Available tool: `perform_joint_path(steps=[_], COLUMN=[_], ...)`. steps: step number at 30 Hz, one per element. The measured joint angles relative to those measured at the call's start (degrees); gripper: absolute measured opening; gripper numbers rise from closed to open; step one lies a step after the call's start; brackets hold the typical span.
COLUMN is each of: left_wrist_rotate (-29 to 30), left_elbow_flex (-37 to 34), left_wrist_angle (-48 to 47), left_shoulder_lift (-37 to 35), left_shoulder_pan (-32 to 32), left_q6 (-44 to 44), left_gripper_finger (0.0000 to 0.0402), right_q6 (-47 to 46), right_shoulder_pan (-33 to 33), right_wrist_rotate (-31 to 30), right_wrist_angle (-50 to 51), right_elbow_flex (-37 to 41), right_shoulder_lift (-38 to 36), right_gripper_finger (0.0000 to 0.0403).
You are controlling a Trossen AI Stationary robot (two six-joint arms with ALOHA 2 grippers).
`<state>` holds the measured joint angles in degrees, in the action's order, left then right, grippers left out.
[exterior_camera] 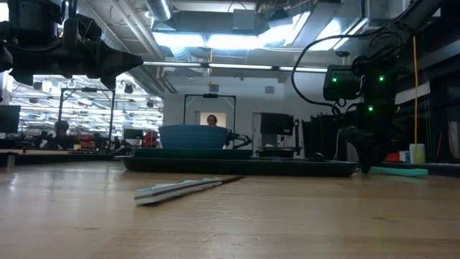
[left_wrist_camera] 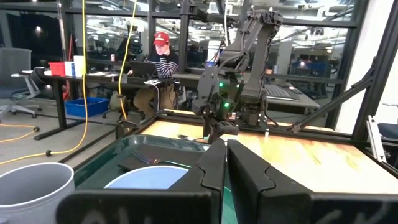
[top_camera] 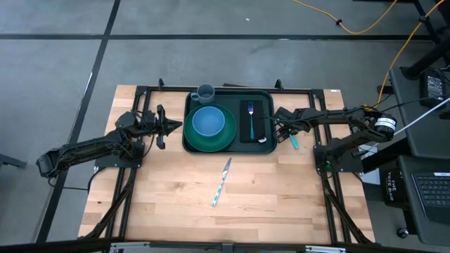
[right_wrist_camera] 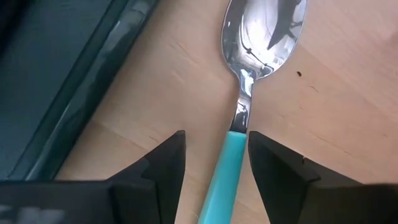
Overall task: Set up tray
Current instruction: Put the blue spoon on top of the black napkin on the green tray
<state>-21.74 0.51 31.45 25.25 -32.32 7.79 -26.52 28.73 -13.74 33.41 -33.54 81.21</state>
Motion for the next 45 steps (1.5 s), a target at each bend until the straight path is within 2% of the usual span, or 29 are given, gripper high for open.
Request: perform_joint_path(steps=[18,26,36,45], left_wrist_rotate=[0.0,0.0,-0.2,-0.2], left_elbow_flex=[0.0,0.0,0.0,0.0], left_wrist_angle=[0.0,0.0,0.0,0.0], left_shoulder_lift=[0.0,0.0,0.0,0.0], left_shoulder_pan=[0.0,0.0,0.0,0.0], left_q6=[0.0,0.0,-0.9,-1.0], left_gripper_finger=[0.0013,0.0008,0.0012,0.001], right_q6=[-1.6,-5.0,-6.4,-9.2], right_shoulder_pan=[0.0,0.1,-0.2,-8.6], right_wrist_rotate=[1.1,1.2,1.6,-4.0], right_wrist_angle=[-2.2,-0.7,3.8,6.1], right_elbow_flex=[0.1,-0.3,-1.0,-1.1], right_shoulder_lift=[0.1,-1.7,-14.3,-26.5], right_gripper_finger=[0.0045,0.0045,0.0045,0.0045])
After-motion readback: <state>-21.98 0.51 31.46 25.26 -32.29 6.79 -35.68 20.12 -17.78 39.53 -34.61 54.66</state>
